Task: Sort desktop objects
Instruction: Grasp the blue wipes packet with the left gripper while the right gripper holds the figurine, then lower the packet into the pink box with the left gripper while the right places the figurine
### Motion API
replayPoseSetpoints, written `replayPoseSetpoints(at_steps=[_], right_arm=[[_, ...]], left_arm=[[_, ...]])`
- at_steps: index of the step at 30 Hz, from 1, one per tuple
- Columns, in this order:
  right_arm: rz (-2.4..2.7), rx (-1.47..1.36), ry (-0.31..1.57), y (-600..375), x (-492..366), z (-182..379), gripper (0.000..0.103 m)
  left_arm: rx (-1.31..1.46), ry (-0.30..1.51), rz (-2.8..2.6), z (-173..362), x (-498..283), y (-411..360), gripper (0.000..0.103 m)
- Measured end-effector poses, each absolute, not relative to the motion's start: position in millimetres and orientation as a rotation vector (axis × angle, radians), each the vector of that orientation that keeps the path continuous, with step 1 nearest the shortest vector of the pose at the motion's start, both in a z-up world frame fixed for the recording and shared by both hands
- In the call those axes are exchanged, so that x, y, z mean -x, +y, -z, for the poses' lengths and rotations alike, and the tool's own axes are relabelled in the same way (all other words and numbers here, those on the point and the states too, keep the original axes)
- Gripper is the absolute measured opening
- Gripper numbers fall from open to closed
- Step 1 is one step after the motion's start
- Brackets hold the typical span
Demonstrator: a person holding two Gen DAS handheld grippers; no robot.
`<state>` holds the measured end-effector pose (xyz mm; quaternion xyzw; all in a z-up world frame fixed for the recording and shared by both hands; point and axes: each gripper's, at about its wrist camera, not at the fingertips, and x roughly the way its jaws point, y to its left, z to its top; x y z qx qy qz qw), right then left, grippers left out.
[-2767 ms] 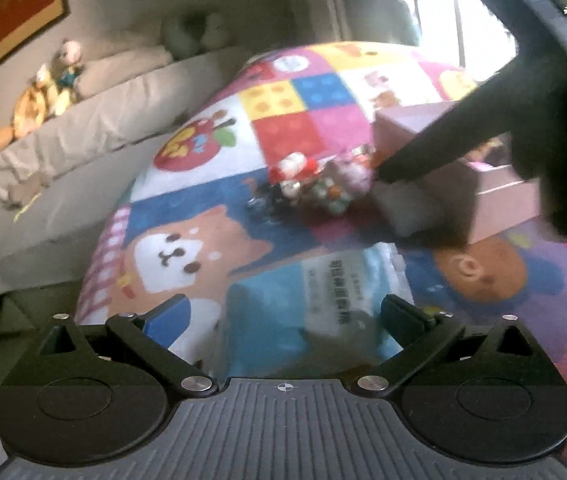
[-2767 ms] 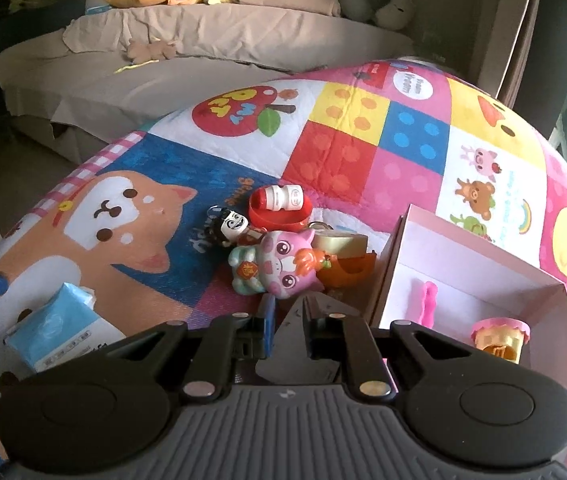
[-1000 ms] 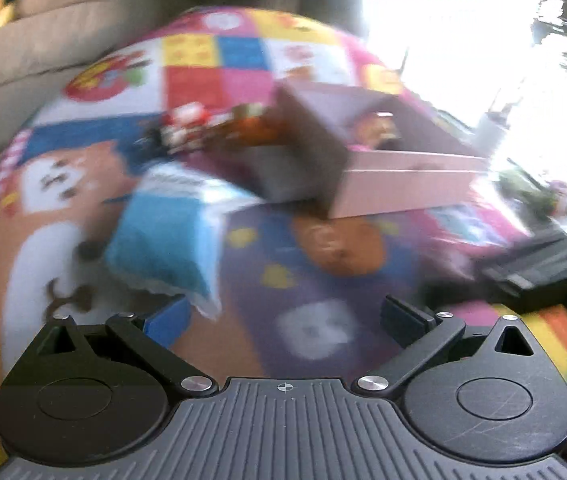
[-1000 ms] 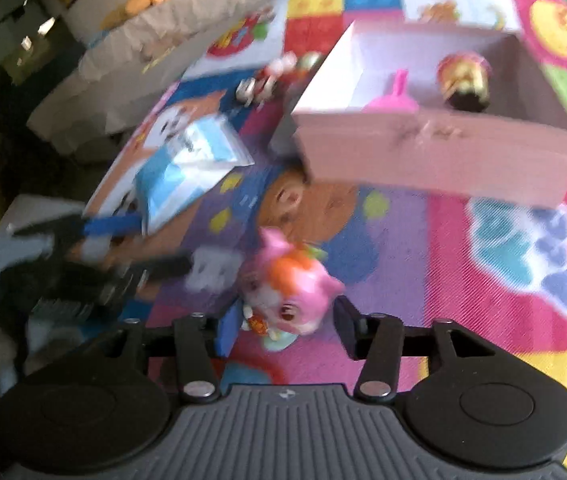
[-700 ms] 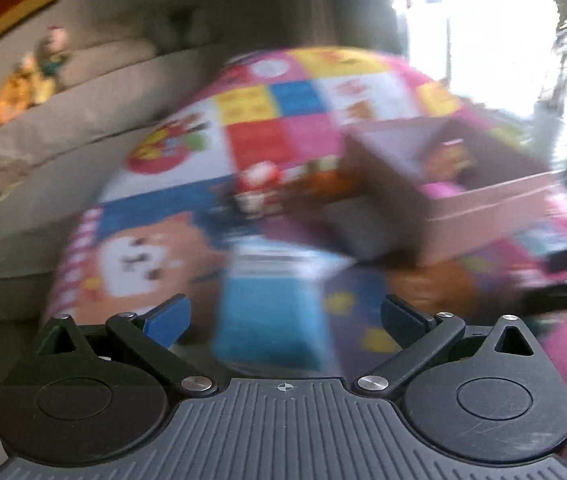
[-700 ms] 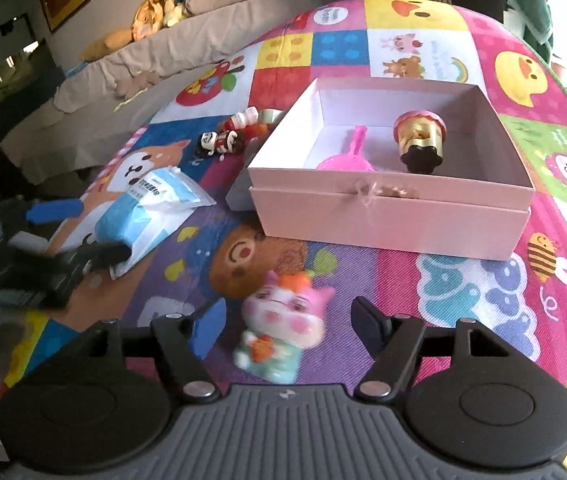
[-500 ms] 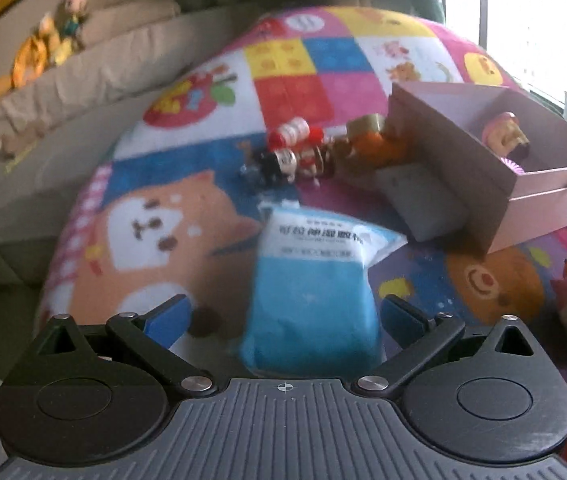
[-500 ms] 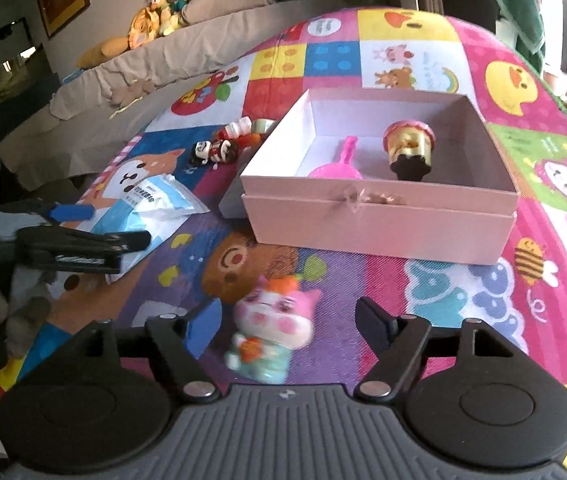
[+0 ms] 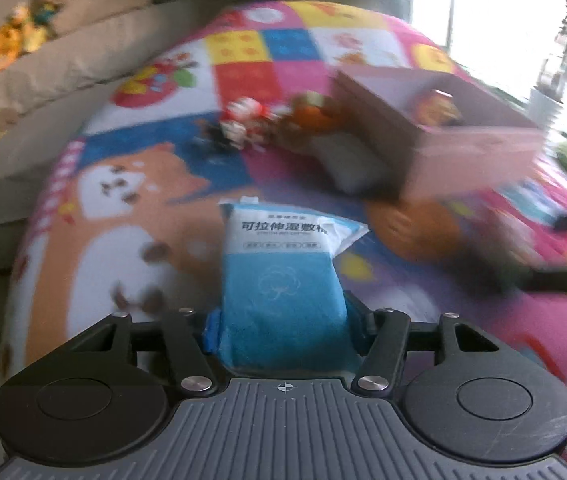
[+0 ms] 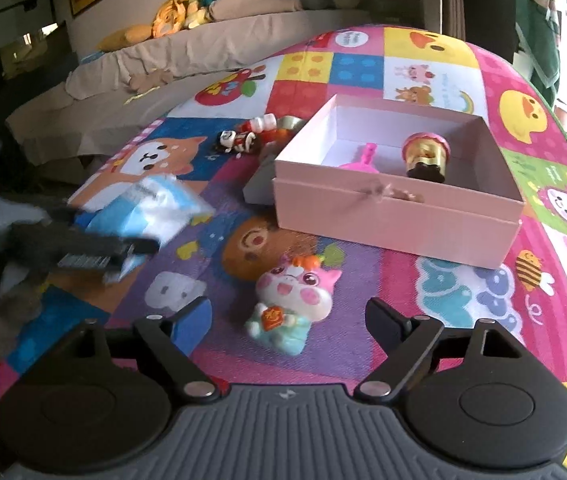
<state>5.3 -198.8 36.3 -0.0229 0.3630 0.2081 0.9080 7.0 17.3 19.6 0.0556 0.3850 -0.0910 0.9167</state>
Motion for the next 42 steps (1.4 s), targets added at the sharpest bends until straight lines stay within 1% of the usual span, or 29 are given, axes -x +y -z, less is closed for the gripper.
replayPoseSetpoints(at_steps=[1, 2, 3, 5, 6, 7, 8, 9, 10, 11, 12, 13, 16, 19, 21, 24, 26, 27, 30, 34, 38, 39, 40, 42], right_arm=[[-0.428, 0.045, 0.753, -197.4, -7.5, -35.2, 0.085], [-0.425, 0.044, 0.758, -195.8, -9.9, -33.8, 0.085], [-0.421, 0.045, 0.76, -194.8, -11.3, -32.1, 0.085], [-0.409, 0.049, 0.764, -191.3, -15.7, -28.6, 0.082], [-0.403, 0.051, 0.767, -189.7, -17.6, -27.2, 0.077], [-0.4, 0.055, 0.772, -188.1, -19.7, -25.8, 0.069], [-0.397, 0.06, 0.779, -186.3, -21.6, -24.7, 0.064], [-0.39, 0.067, 0.786, -184.9, -23.7, -23.6, 0.054], [-0.383, 0.083, 0.794, -182.8, -24.7, -23.1, 0.048], [-0.384, 0.101, 0.797, -181.0, -24.5, -23.5, 0.048], [-0.392, 0.11, 0.797, -180.7, -23.0, -24.9, 0.047], [-0.409, 0.111, 0.806, -180.7, -21.8, -26.1, 0.047], [-0.472, 0.091, 0.832, -189.8, -14.9, -37.3, 0.046], [-0.48, 0.062, 0.746, -208.8, -10.3, -79.2, 0.046], [-0.467, 0.027, 0.639, -226.1, -9.6, -120.1, 0.046], [-0.417, -0.016, 0.479, -253.9, -7.8, -170.3, 0.046], [-0.353, -0.013, 0.399, -269.3, -8.7, -188.1, 0.046], [-0.321, -0.014, 0.379, -277.7, -11.9, -192.6, 0.046], [-0.232, -0.021, 0.38, -298.9, -27.3, -191.6, 0.046], [-0.173, -0.04, 0.438, -323.9, -48.4, -170.1, 0.046], [-0.142, -0.08, 0.511, -342.9, -67.4, -141.7, 0.046], [-0.139, -0.088, 0.527, -345.8, -72.2, -134.8, 0.046], [-0.135, -0.095, 0.541, -347.4, -75.6, -128.9, 0.046], [-0.134, -0.106, 0.559, -349.0, -82.2, -119.3, 0.046]], left_arm=[[-0.124, 0.798, 0.217, -20.9, 0.7, 14.8, 0.065], [-0.139, 0.798, 0.241, -22.1, 8.4, 11.8, 0.072], [-0.158, 0.792, 0.251, -23.0, 15.1, 9.1, 0.082], [-0.187, 0.77, 0.244, -24.3, 22.6, 4.5, 0.091], [-0.194, 0.761, 0.241, -24.2, 22.7, 3.0, 0.092], [-0.195, 0.757, 0.235, -23.7, 20.8, 2.1, 0.092], [-0.19, 0.755, 0.222, -22.6, 17.6, 1.6, 0.091], [-0.18, 0.755, 0.207, -21.4, 13.4, 1.7, 0.089], [-0.17, 0.753, 0.196, -20.3, 8.8, 1.9, 0.087], [-0.166, 0.752, 0.186, -19.3, 4.6, 2.2, 0.079], [-0.166, 0.751, 0.176, -18.9, 1.6, 2.2, 0.067], [-0.162, 0.753, 0.175, -19.0, -0.2, 2.5, 0.06], [-0.161, 0.741, 0.193, -29.0, 2.0, 0.6, 0.056], [-0.162, 0.662, 0.264, -66.4, 2.6, -7.6, 0.056], [-0.181, 0.561, 0.297, -102.5, -3.9, -20.0, 0.056], [-0.195, 0.443, 0.315, -142.3, -22.4, -42.7, 0.057], [-0.177, 0.421, 0.326, -157.0, -44.9, -59.2, 0.057], [-0.151, 0.44, 0.335, -160.6, -61.6, -68.1, 0.057], [-0.087, 0.527, 0.367, -151.0, -107.4, -95.8, 0.056], [-0.096, 0.635, 0.395, -109.1, -148.8, -139.1, 0.056], [0.0, 0.742, 0.432, -72.7, -178.8, -163.0, 0.059], [0.013, 0.767, 0.451, -65.6, -183.3, -167.3, 0.065], [0.016, 0.785, 0.463, -60.6, -185.0, -169.4, 0.069], [0.005, 0.786, 0.481, -54.9, -181.0, -167.2, 0.081]])
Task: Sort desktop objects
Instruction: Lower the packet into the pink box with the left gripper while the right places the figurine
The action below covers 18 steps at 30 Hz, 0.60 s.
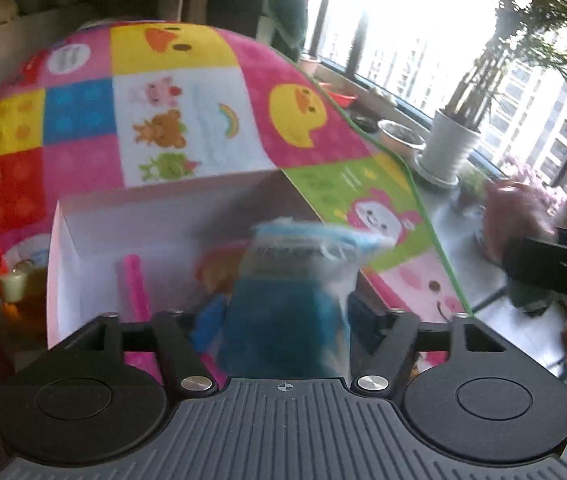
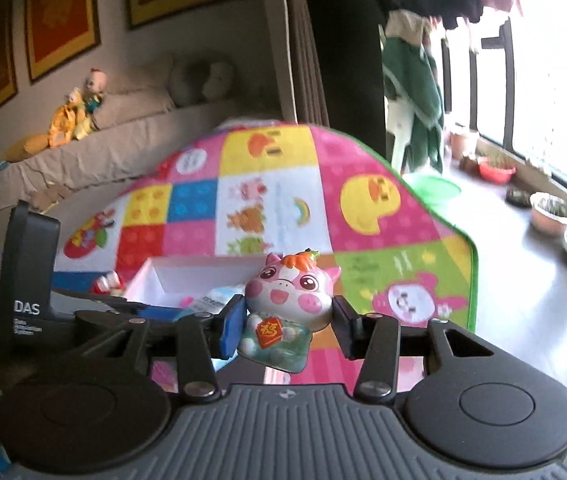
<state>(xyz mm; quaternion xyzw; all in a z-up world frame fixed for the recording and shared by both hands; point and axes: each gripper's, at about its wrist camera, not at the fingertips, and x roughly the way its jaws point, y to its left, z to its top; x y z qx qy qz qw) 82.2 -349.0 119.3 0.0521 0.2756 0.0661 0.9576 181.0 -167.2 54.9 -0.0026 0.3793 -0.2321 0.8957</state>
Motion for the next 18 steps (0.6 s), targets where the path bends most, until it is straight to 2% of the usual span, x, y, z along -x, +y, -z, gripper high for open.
replayPoseSetpoints(at_steps=[3, 5, 12, 18], right_arm=[[-0.145, -0.115, 0.575, -352.9, -87.7, -107.7, 0.046], [-0.156, -0.117, 0.58, -349.3, -94.3, -102.5, 0.046], [-0.227, -0.092, 0.613, -306.7, -126.6, -92.0, 0.046], [-0.35, -0.157, 0.769, -261.9, -158.0, -66.7, 0.045]], left_arm=[[-0.03, 0.71, 0.465, -61.2, -158.3, -150.9, 0.092], [-0.062, 0.649, 0.43, -67.8, -142.0, -138.7, 0.096], [-0.141, 0.598, 0.319, -65.9, -103.9, -93.1, 0.1], [-0.132, 0.636, 0.275, -47.6, -83.6, -60.8, 0.1]])
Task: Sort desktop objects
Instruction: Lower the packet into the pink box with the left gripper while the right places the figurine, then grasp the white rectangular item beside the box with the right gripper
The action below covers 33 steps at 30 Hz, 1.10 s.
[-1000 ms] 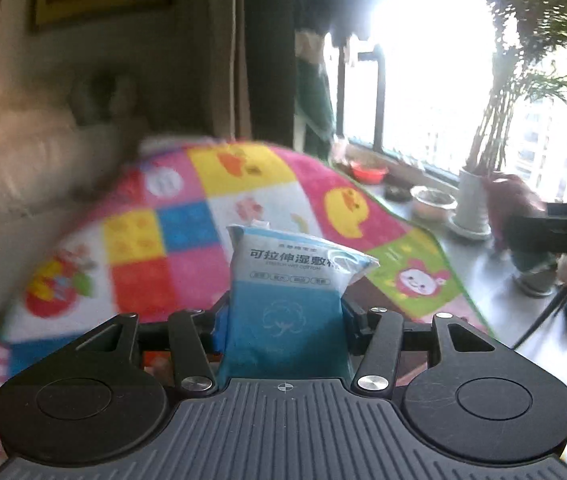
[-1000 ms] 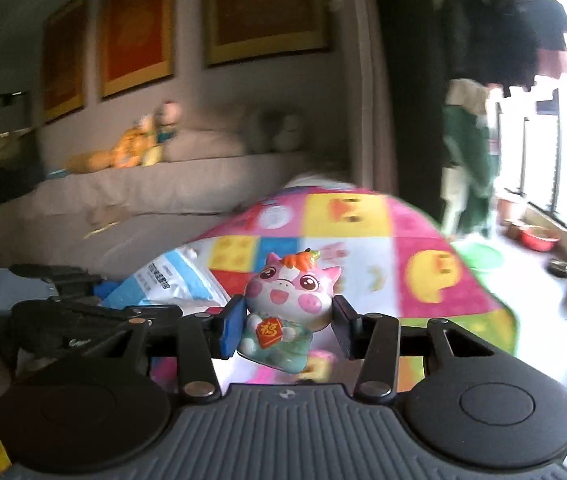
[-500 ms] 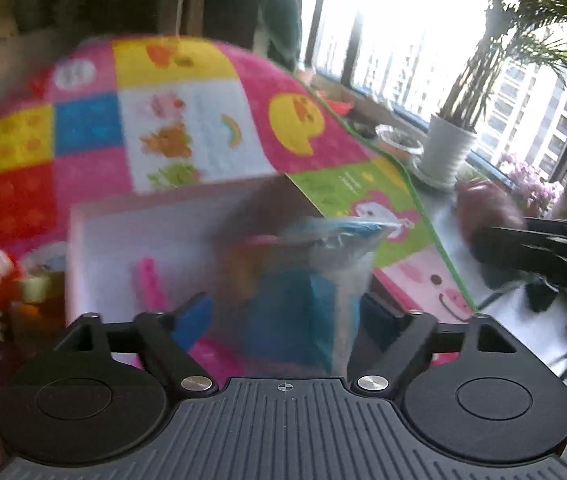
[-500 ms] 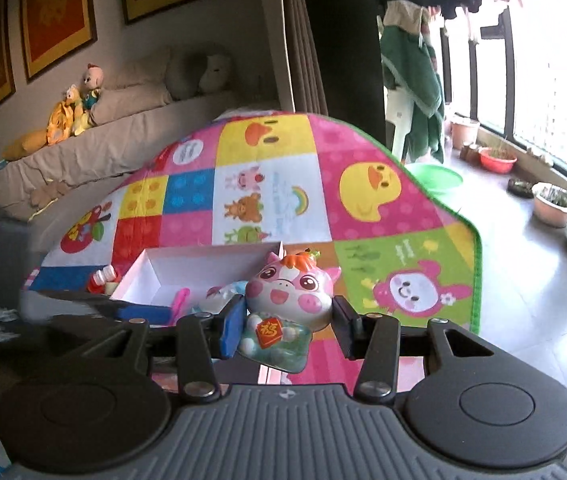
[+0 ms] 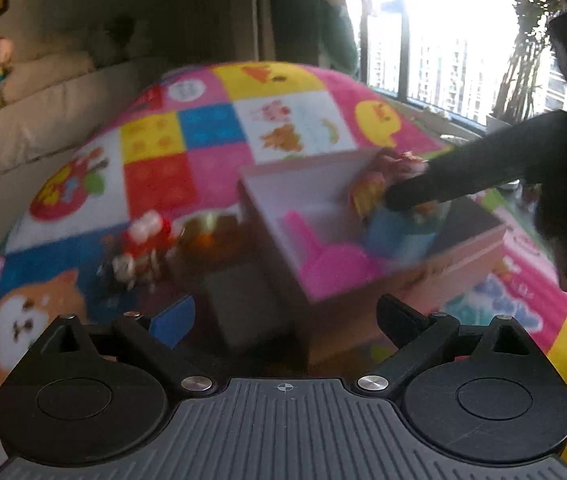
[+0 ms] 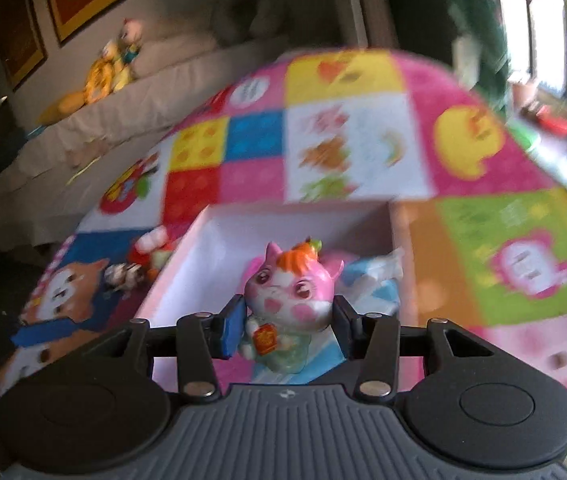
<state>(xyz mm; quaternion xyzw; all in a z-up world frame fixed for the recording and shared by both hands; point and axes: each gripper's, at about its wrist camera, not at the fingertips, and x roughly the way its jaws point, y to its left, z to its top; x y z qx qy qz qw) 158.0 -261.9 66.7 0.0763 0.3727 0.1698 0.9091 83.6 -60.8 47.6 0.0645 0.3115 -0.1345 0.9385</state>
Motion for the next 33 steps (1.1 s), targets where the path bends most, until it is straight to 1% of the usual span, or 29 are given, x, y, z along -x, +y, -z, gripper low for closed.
replayPoseSetpoints(at_steps=[6, 9, 12, 14, 15, 18, 21, 26, 27, 28, 30, 32, 33], right_arm=[[-0.337, -0.143, 0.907, -241.8, -171.2, -40.0, 0.044], [-0.329, -0.145, 0.905, -249.6, -164.1, -45.6, 0.044], [-0.315, -0.118, 0.86, -258.0, -156.0, -63.1, 0.044], [-0.28, -0.089, 0.845, -260.3, -154.5, -71.1, 0.048], [-0.272, -0.083, 0.851, -261.5, -157.2, -72.6, 0.056], [-0.254, -0.075, 0.842, -261.1, -159.9, -79.3, 0.056], [-0.252, -0.077, 0.813, -255.8, -160.8, -90.6, 0.06], [-0.311, -0.017, 0.794, -216.7, -169.0, -106.1, 0.061], [-0.338, -0.005, 0.8, -205.0, -172.7, -108.2, 0.064], [-0.371, -0.002, 0.809, -192.3, -178.4, -110.3, 0.071], [-0.418, -0.011, 0.829, -167.6, -192.0, -112.4, 0.078], [-0.451, 0.023, 0.844, -140.4, -208.4, -109.1, 0.078], [-0.458, 0.066, 0.845, -125.4, -215.9, -104.8, 0.073]], left_arm=[[-0.093, 0.655, 0.212, -33.5, -67.7, -22.5, 0.101], [-0.064, 0.664, 0.166, -29.2, -62.4, -0.8, 0.102], [-0.028, 0.674, 0.123, -24.0, -58.7, 19.0, 0.102], [0.001, 0.684, 0.108, -18.9, -58.1, 28.0, 0.102], [0.012, 0.689, 0.105, -16.7, -57.9, 29.8, 0.102], [0.025, 0.694, 0.113, -12.0, -55.2, 32.5, 0.103], [-0.006, 0.672, 0.104, -9.9, -51.3, 32.4, 0.103], [0.011, 0.67, 0.076, -3.1, -50.5, 39.7, 0.103], [0.024, 0.68, 0.076, -1.8, -51.3, 41.1, 0.103], [0.036, 0.68, 0.075, -1.4, -51.8, 42.9, 0.103], [0.055, 0.681, 0.07, -0.3, -52.4, 45.6, 0.103], [0.075, 0.694, 0.071, 1.7, -54.4, 48.2, 0.103], [0.085, 0.687, 0.075, 1.4, -53.6, 49.6, 0.103]])
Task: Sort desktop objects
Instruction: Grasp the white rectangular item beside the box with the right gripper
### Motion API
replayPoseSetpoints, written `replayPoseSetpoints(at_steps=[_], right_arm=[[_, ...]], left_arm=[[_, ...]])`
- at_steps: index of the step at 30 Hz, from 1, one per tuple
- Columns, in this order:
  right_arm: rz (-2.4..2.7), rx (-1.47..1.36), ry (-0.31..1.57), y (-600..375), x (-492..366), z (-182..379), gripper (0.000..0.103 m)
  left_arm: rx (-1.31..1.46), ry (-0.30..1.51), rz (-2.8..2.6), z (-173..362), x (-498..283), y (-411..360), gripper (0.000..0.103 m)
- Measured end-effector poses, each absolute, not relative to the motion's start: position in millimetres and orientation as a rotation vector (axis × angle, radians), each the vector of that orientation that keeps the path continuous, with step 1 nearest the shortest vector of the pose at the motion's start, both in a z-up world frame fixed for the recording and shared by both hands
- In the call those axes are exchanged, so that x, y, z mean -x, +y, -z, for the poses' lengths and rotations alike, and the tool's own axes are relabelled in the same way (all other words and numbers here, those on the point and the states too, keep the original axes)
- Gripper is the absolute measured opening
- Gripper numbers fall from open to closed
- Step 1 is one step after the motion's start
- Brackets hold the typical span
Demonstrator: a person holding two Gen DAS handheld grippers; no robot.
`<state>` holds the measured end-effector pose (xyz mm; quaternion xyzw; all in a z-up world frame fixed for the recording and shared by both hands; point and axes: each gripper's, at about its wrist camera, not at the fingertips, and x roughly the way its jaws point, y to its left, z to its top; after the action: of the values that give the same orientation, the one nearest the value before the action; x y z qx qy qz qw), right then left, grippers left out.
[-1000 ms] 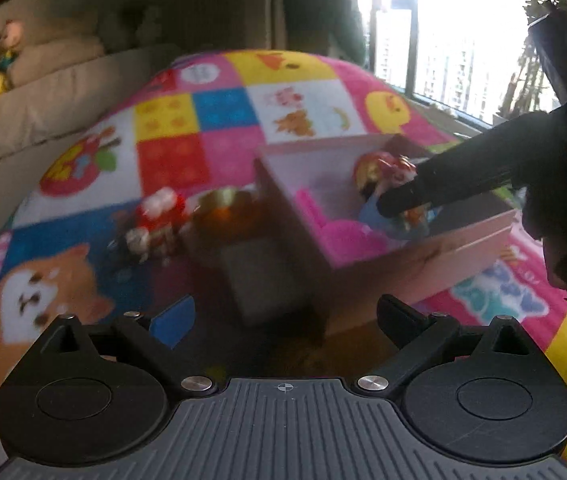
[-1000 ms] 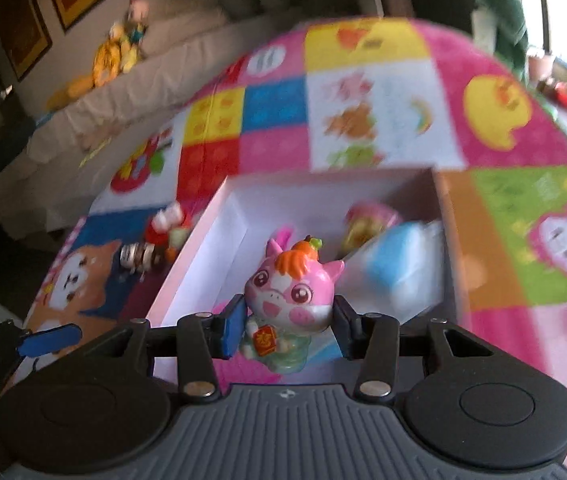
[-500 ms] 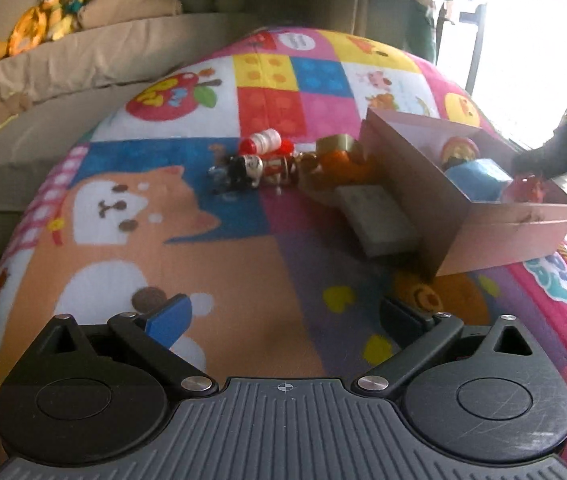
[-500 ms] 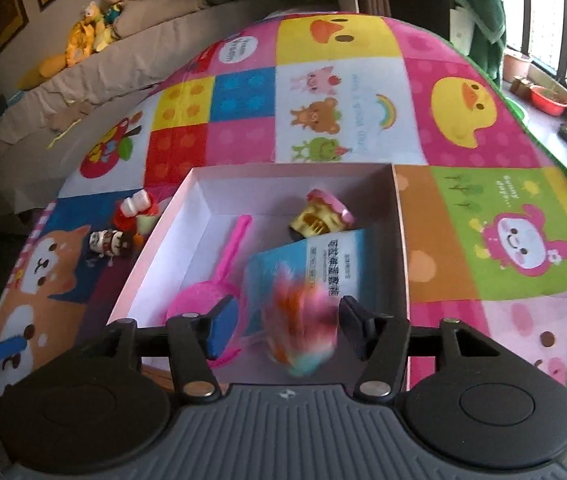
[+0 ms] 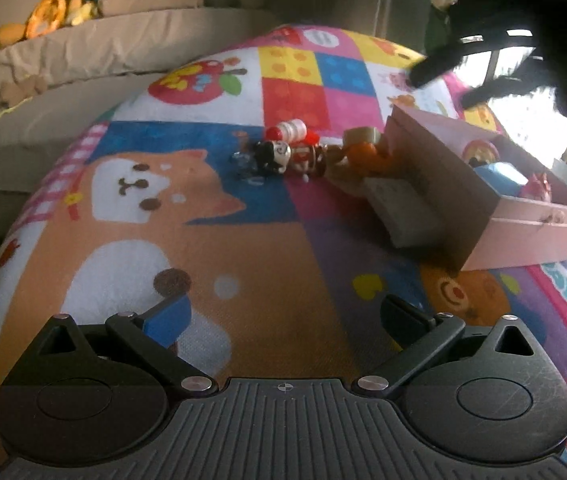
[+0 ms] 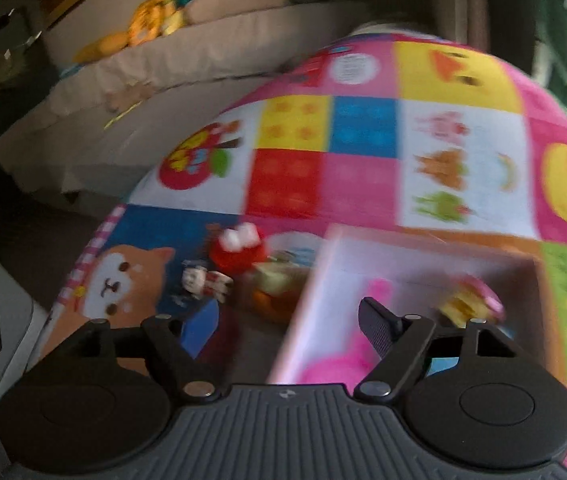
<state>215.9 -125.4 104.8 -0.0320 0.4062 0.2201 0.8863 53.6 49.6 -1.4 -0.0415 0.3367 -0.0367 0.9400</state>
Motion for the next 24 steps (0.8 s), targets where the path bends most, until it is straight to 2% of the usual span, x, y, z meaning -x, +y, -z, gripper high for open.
replayPoseSetpoints(at_steps=[1, 3, 9, 11, 12, 15, 17, 21, 24], right_arm=[[-0.464, 0.131, 0.84, -109.2, -223.4, -99.8, 0.065], [-0.439, 0.27, 0.829, -79.2, -235.9, -87.3, 0.058], [-0.342, 0.427, 0.892, -41.0, -276.5, -47.1, 0.058], [-0.319, 0.467, 0.913, -34.8, -282.6, -36.4, 0.049], [-0.317, 0.483, 0.929, -32.0, -284.0, -32.4, 0.038], [-0.32, 0.504, 0.936, -26.7, -279.4, -32.3, 0.033], [-0.335, 0.458, 0.96, -29.8, -274.5, -38.3, 0.031], [-0.426, 0.294, 1.053, -44.6, -256.3, -53.7, 0.018], [-0.53, 0.16, 1.136, -56.5, -230.2, -60.2, 0.014]], left_arm=[[0.092, 0.686, 0.077, 1.6, -53.0, 50.8, 0.103], [0.116, 0.676, 0.085, 1.3, -51.5, 54.3, 0.103], [0.178, 0.658, 0.104, 0.6, -50.6, 62.6, 0.103], [0.184, 0.656, 0.106, 0.3, -50.3, 63.2, 0.103], [0.187, 0.655, 0.108, 0.3, -50.3, 63.6, 0.103], [0.195, 0.653, 0.11, 0.2, -50.0, 64.4, 0.103], [0.198, 0.652, 0.111, 0.5, -50.0, 65.5, 0.103], [0.193, 0.65, 0.116, 0.2, -49.0, 65.2, 0.103], [0.154, 0.637, 0.118, -1.6, -43.6, 60.8, 0.103]])
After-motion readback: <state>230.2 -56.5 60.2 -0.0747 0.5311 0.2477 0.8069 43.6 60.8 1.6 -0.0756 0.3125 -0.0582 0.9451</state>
